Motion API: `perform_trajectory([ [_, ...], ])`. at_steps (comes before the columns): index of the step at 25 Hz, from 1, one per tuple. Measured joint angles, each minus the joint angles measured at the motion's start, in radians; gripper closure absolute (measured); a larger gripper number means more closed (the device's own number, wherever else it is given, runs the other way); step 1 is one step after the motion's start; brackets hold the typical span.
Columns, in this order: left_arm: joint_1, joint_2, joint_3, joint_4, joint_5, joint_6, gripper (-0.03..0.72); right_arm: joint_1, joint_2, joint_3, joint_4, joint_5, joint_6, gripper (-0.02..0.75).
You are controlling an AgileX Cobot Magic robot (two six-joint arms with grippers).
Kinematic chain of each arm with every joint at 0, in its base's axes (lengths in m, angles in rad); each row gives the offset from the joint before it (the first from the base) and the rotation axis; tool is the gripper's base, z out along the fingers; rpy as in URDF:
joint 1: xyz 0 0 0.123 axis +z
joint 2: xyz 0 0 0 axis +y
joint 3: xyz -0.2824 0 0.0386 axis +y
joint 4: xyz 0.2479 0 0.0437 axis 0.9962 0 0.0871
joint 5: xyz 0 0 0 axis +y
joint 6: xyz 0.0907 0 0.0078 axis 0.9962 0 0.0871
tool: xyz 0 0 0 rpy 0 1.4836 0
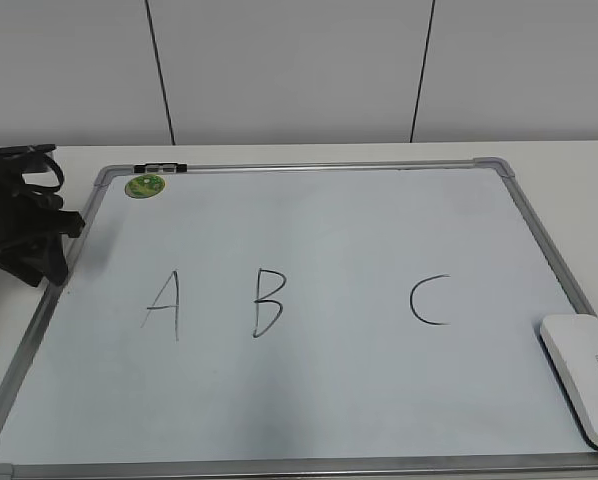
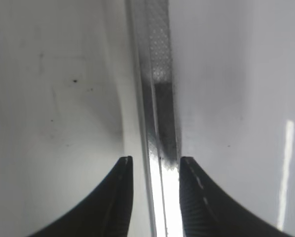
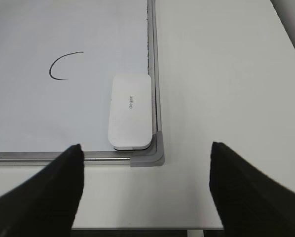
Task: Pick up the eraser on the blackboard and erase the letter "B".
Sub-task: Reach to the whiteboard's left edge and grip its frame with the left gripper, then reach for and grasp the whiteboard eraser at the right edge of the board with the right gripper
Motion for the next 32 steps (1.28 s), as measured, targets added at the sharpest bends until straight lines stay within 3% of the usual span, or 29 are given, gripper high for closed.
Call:
perform_trajectory([
  [9,0.004,0.027,-0.002,0.000,0.000,0.000,0.471,0.000,0.000,0.000,0.000,0.000,0.000,0.152],
  [16,0.005,0.033,-0.012,-0.011,0.006,0.002,0.648,0.000,0.000,0.000,0.000,0.000,0.000,0.151],
  [32,0.005,0.033,-0.012,-0.013,0.006,-0.002,0.656,0.000,0.000,0.000,0.000,0.000,0.000,0.151],
])
